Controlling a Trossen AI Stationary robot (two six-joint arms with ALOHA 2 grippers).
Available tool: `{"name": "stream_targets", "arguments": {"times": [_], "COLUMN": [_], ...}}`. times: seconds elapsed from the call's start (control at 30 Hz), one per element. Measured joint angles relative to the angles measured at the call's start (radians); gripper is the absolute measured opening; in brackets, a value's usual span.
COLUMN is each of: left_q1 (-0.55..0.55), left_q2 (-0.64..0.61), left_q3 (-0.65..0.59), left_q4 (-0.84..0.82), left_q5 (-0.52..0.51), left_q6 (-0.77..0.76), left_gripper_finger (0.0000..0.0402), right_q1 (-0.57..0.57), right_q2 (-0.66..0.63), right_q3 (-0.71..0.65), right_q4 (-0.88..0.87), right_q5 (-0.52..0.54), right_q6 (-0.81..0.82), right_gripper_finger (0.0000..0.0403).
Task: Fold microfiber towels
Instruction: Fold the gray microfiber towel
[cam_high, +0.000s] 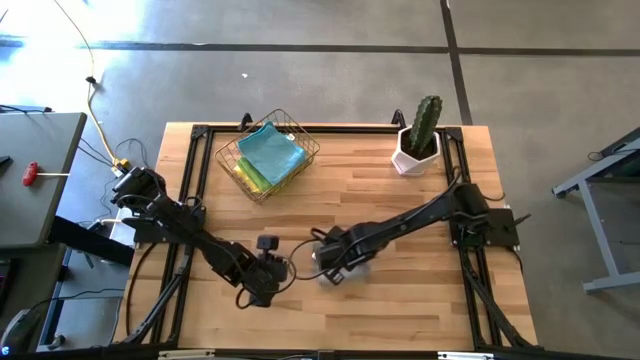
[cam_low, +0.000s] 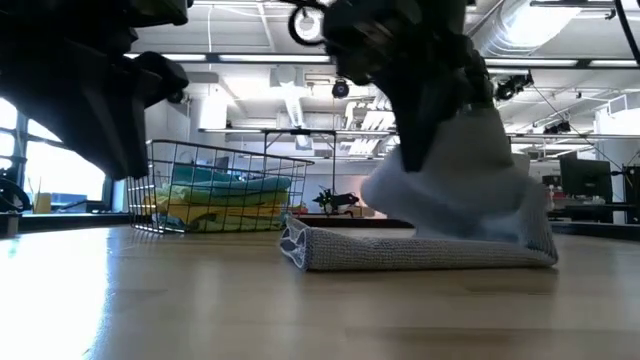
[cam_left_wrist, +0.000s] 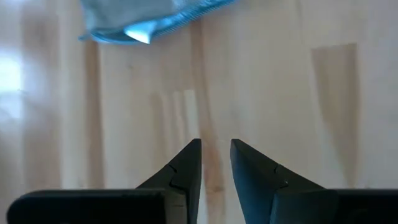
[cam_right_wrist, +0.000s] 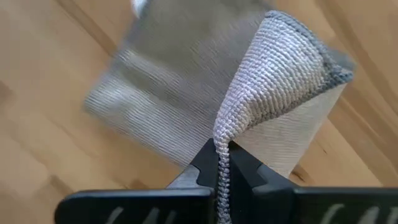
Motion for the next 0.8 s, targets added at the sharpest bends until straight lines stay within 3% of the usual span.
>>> {"name": "stream_targets", "arguments": {"times": [0.27,0.8], "left_q1": [-0.001,0.0], "left_q2": [0.0,0.0], "left_q3": [0.0,-0.015], "left_q4": [-0.003,0.001], "left_q5": [-0.098,-0.135], "left_q6": [0.031,0.04], "left_gripper_finger": [0.0076,0.0076], "right_q1": [0.0,0.004], "right_q2": [0.039,0.081], "right_q3": [0.061,0.055], "right_q4": [0.045,0.26], "right_q5": [0.149,0.204], "right_q6": [0.088,0.056], "right_gripper_finger": [0.0,0.0]}}
